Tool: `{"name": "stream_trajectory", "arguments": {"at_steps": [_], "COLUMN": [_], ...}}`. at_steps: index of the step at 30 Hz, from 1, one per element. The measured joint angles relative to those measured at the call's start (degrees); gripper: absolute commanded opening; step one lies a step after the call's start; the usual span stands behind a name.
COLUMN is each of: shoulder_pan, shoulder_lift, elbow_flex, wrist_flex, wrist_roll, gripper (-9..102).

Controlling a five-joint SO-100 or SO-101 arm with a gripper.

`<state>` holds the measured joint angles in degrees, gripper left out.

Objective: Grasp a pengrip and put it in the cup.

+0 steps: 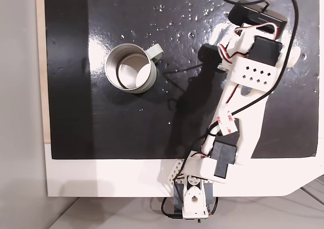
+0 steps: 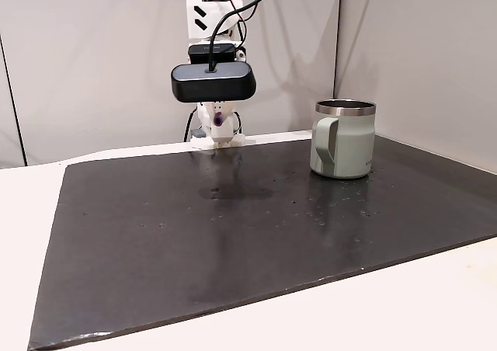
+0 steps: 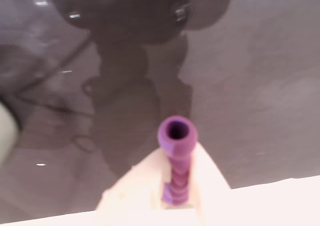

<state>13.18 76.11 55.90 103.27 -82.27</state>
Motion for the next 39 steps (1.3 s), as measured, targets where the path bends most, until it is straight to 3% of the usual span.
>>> {"name": "stream_trajectory", "arguments": {"at_steps": [15,27,34,36,39], "shoulder_pan": [-21.2,-38.3,-40.9,-41.0,-41.0], "shoulder_lift": [4.4,5.1,3.3,3.3,3.3], "elbow_flex": [-6.0,-10.9,-10.9,-10.9,-10.9], "wrist_flex": [0.4,0.5,0.5,0.5,0.5], "wrist_roll": [38.6,52.7,55.5,55.5,55.4], "gripper": [0,0,0,4,24]}}
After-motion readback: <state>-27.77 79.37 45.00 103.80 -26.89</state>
